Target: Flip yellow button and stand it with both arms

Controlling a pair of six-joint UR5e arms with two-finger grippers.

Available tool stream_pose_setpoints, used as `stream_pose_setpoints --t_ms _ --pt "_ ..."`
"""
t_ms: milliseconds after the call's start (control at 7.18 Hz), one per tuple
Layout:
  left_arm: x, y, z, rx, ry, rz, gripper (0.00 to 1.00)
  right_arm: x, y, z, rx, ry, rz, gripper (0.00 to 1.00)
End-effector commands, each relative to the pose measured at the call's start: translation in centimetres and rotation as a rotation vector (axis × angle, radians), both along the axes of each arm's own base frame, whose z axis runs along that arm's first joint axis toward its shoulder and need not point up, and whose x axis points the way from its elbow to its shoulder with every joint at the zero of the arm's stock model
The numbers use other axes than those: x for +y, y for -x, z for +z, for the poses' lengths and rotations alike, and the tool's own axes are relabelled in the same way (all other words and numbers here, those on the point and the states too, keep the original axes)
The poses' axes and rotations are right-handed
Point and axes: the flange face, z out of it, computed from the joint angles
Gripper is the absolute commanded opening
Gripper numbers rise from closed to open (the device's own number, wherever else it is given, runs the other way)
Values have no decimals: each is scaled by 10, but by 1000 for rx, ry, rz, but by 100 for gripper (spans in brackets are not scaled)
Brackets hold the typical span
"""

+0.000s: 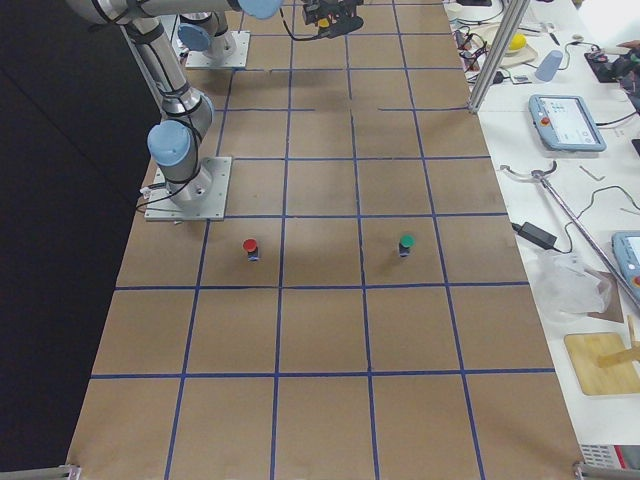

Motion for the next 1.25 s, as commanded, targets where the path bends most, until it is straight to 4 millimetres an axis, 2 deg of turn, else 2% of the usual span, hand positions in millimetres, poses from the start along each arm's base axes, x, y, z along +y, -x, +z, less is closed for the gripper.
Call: stream_pose_setpoints --t_ms 0,418,696,835,975,1114 --pt "0 0 -1 -2 1 -1 1 12 -2 3 -6 -26 -12 100" --pt "0 0 1 -2 0 -3 1 17 -6 -13 -35 -67 -12 100" --pt "0 0 0 -3 -2 -3 1 17 -6 -12 -42 -65 -14 98" --pt "0 0 1 -2 0 -3 1 18 -8 -10 -57 -62 -17 91" --pt "0 0 1 -2 -2 -3 1 17 -8 -10 -68 -65 -19 87" --pt "0 0 1 -2 -2 -3 1 17 -8 -12 -67 -67 -18 76"
